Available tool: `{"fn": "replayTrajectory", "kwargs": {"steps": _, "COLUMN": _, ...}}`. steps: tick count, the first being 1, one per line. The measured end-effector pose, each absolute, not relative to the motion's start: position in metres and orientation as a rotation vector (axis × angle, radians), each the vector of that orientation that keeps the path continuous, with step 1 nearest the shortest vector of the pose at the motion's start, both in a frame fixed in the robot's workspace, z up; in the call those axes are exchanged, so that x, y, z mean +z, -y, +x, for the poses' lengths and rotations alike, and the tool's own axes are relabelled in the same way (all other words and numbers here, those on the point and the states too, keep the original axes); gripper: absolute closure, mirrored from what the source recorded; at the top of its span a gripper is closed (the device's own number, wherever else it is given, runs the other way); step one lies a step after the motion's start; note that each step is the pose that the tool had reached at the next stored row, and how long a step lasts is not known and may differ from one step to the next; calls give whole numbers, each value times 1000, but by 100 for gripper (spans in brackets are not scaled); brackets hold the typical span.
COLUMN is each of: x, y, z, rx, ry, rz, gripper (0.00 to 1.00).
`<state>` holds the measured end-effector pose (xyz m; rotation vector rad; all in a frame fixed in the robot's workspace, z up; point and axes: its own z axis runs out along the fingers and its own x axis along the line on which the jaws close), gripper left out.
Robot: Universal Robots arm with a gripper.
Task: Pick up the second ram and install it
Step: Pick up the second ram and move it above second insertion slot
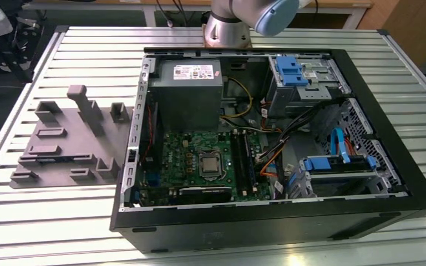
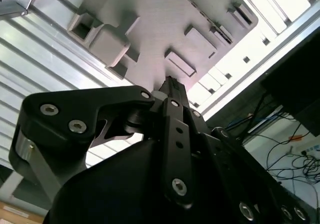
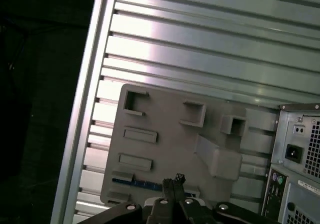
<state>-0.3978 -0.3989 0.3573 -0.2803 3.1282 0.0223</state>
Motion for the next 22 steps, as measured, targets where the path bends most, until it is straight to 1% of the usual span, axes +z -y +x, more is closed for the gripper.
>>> {"fn": "replayTrajectory", "kwargs": {"steps": 22, "x": 357, "y": 399, "z": -401, "rx": 22, "ry": -3056, "rz": -735, "gripper": 89}}
